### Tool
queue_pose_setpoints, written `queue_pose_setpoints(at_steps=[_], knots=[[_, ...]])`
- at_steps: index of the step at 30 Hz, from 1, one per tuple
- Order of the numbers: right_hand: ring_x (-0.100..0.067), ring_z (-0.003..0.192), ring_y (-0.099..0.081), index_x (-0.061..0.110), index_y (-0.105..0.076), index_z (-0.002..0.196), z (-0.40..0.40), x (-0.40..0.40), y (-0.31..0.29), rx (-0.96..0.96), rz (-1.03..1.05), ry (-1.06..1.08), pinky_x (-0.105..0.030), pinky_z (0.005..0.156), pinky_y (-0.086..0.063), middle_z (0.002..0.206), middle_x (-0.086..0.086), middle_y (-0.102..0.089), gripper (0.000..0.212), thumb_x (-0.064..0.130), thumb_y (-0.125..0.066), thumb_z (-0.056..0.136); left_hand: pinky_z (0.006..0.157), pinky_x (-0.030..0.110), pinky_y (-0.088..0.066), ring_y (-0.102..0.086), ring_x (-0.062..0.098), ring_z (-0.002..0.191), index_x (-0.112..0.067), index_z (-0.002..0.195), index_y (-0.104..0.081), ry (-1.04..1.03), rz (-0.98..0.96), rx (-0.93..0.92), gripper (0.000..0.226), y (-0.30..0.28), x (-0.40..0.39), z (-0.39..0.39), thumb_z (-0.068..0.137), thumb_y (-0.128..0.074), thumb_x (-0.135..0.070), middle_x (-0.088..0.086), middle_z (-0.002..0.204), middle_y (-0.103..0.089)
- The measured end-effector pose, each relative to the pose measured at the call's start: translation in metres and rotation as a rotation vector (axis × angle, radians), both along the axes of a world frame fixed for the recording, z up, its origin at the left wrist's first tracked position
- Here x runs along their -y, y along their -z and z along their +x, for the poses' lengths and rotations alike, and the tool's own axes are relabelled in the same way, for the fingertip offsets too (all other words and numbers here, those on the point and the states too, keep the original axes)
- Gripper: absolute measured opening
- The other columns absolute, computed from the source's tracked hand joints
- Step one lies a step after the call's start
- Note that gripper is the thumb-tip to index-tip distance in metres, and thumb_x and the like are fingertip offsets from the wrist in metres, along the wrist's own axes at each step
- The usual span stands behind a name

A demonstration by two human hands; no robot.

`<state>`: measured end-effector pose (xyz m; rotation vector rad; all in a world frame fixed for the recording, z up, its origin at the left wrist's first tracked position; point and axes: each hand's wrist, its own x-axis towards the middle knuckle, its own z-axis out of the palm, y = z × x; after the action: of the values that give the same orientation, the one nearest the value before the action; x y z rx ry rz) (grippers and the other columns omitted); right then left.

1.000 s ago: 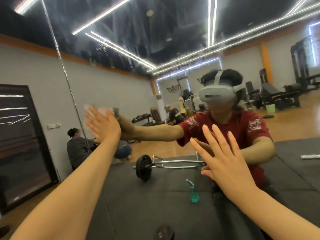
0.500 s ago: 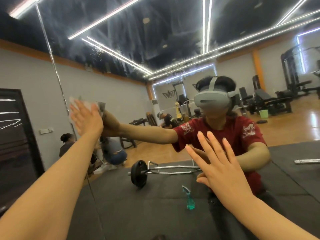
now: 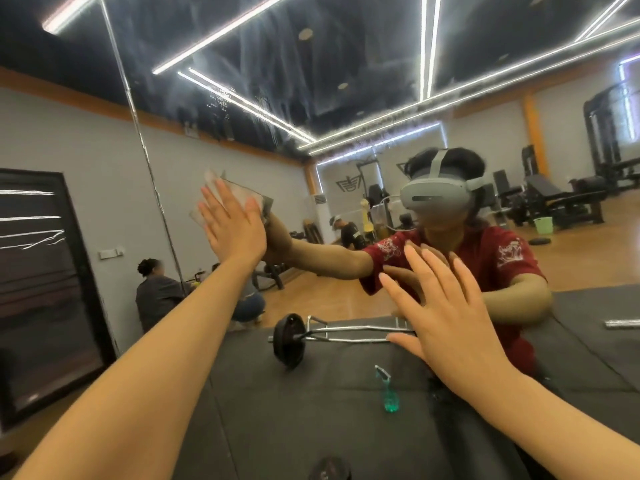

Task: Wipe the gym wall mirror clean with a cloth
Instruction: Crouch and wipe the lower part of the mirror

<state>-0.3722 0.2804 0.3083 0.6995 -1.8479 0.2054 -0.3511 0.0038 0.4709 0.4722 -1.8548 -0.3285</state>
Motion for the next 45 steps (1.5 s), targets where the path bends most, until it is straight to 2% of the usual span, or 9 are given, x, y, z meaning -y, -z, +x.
queue_pose_setpoints(at_steps=[4,12,16,23,26,33,39,43,45], knots=[[-0.042,0.147,-0.018,0.023,-0.041,0.149,0.001,0.017,-0.061,-0.133,-0.049,-0.044,-0.063,0.113,-0.027,0.160,-0.022,-0.020,0.088,0.058,-0.072,0.074,0.123,0.047,-0.002,0.010,0.028,0.151,-0.020,0.156,0.012,0.002,-0.003,0.014,0.066,0.000,0.000,0.000,0.105,-0.021,-0.044,0.008,0.164,0.014],[-0.038,0.148,0.017,0.028,0.003,0.157,-0.015,0.039,-0.119,0.027,0.060,0.121,-0.057,0.116,0.008,0.161,-0.017,0.018,0.104,0.074,-0.052,0.082,0.122,0.050,-0.003,0.011,0.029,0.151,-0.020,0.156,0.013,0.016,-0.011,0.003,0.067,-0.001,-0.001,-0.001,0.105,-0.023,-0.042,0.008,0.164,0.016],[-0.042,0.149,-0.010,0.022,-0.027,0.155,-0.021,0.041,-0.115,-0.021,0.010,0.073,-0.061,0.117,-0.011,0.162,-0.021,-0.011,0.112,0.072,-0.072,0.065,0.122,0.046,0.003,0.011,0.028,0.151,-0.020,0.157,0.011,0.035,-0.189,-0.046,0.066,-0.025,-0.028,-0.010,0.105,-0.024,-0.041,0.008,0.164,0.014],[-0.040,0.149,-0.013,0.023,-0.031,0.153,-0.029,0.040,-0.113,-0.093,0.003,0.077,-0.059,0.116,-0.010,0.161,-0.019,-0.015,0.108,0.074,-0.067,0.065,0.123,0.046,-0.006,0.002,0.028,0.152,-0.023,0.157,0.000,0.035,-0.451,-0.091,0.062,-0.095,-0.051,-0.019,0.105,-0.029,-0.038,0.007,0.165,0.002],[-0.040,0.148,-0.017,0.022,-0.035,0.152,-0.031,0.039,-0.114,-0.127,-0.008,0.072,-0.059,0.115,-0.013,0.160,-0.020,-0.020,0.108,0.074,-0.069,0.064,0.122,0.047,-0.014,-0.009,0.029,0.151,-0.021,0.157,-0.007,-0.012,-0.212,-0.201,0.063,-0.082,-0.011,-0.012,0.103,-0.034,-0.038,0.011,0.164,-0.010],[-0.043,0.146,-0.022,0.020,-0.043,0.148,-0.033,0.042,-0.112,-0.176,-0.036,0.037,-0.061,0.113,-0.014,0.158,-0.022,-0.025,0.110,0.072,-0.075,0.057,0.123,0.044,0.002,0.005,0.029,0.151,-0.019,0.157,0.002,-0.021,0.222,-0.159,0.062,-0.069,0.030,-0.002,0.106,-0.024,-0.041,0.009,0.165,0.006],[-0.042,0.147,-0.020,0.021,-0.041,0.149,-0.033,0.042,-0.111,-0.172,-0.043,0.032,-0.061,0.114,-0.014,0.159,-0.022,-0.023,0.110,0.070,-0.076,0.058,0.122,0.048,-0.008,-0.005,0.030,0.151,-0.023,0.157,-0.002,0.003,-0.440,-0.111,0.062,-0.123,-0.052,-0.021,0.102,-0.025,-0.040,0.010,0.164,-0.007],[-0.040,0.147,-0.019,0.021,-0.041,0.149,-0.034,0.041,-0.111,-0.175,-0.039,0.031,-0.059,0.115,-0.011,0.159,-0.021,-0.022,0.108,0.071,-0.074,0.059,0.121,0.045,-0.004,0.003,0.028,0.152,-0.024,0.158,-0.002,0.014,-0.525,-0.066,0.061,-0.138,-0.045,-0.018,0.104,-0.026,-0.039,0.006,0.165,0.002],[-0.040,0.148,-0.018,0.021,-0.040,0.150,-0.034,0.040,-0.111,-0.176,-0.036,0.036,-0.059,0.115,-0.011,0.160,-0.020,-0.021,0.108,0.072,-0.073,0.060,0.122,0.045,-0.005,-0.004,0.030,0.151,-0.022,0.158,-0.004,-0.002,-0.396,-0.115,0.063,-0.146,-0.022,-0.010,0.104,-0.030,-0.038,0.010,0.165,-0.004]])
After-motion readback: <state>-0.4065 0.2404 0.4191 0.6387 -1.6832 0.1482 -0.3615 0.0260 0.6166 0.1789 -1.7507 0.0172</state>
